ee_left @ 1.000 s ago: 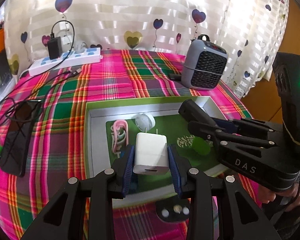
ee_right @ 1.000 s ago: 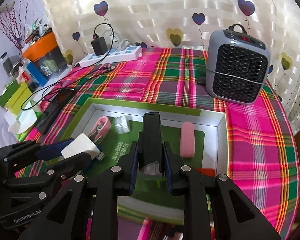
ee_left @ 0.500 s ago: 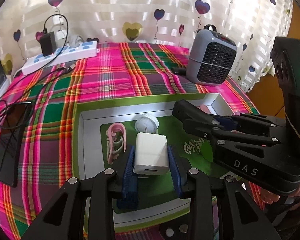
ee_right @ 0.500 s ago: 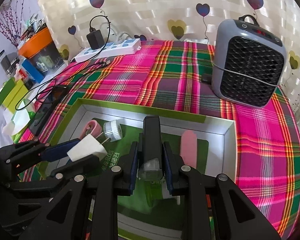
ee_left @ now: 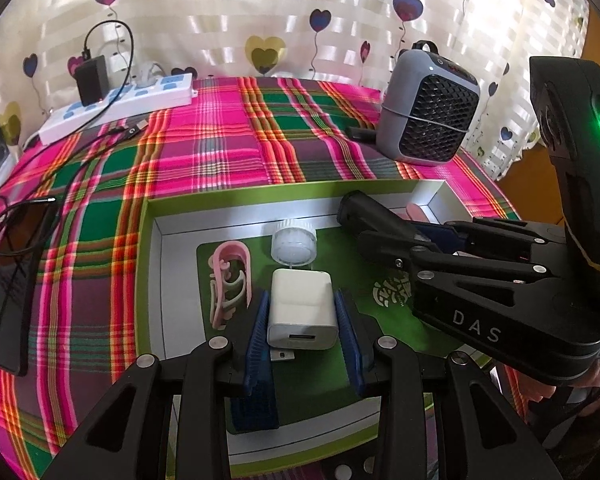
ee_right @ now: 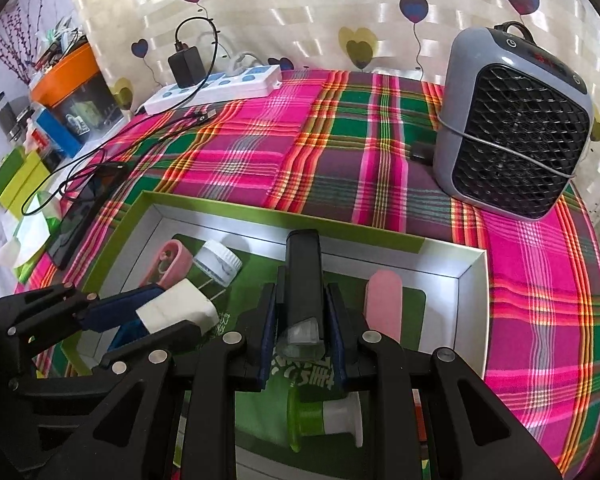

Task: Organize rigid objects
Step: 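Carry the black stick with the right tool while the left tool carries the charger over the box, then open both tools to release the black stick and charger onto the box floor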

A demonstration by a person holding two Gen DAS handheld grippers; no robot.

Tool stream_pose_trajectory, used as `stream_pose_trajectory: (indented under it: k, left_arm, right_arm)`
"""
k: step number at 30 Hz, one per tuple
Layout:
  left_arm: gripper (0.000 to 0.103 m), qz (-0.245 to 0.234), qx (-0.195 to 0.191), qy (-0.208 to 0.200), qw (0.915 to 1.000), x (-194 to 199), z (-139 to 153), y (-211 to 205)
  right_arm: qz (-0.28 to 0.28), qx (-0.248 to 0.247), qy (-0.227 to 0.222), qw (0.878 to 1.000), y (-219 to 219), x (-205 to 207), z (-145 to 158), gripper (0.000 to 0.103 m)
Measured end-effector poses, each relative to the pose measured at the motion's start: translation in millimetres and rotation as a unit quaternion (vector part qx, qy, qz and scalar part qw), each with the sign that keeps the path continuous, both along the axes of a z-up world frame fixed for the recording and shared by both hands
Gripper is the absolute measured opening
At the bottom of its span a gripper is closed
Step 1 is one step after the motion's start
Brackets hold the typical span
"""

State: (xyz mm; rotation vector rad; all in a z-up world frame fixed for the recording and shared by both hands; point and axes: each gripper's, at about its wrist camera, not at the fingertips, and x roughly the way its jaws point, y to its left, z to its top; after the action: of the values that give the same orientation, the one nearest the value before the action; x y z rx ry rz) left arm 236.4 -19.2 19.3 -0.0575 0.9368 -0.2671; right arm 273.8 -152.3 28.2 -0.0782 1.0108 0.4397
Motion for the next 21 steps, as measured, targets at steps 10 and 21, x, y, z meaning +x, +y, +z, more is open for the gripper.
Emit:
stream_pose_trajectory:
  k: [10, 21]
  left_arm:
    - [0.033, -0.002, 0.003, 0.001, 1.0000, 1.7, -0.8, -0.9]
    - [0.036, 0.000, 0.010, 0.003, 0.9999, -0.3, -1.7, -1.4]
  right_arm:
    - [0.002, -0.001, 0.012, 1.000, 3.5, 1.9, -7.6, 0.025]
    - [0.001, -0.001, 0.011, 1.000, 2.8, 1.3, -7.5, 0.025]
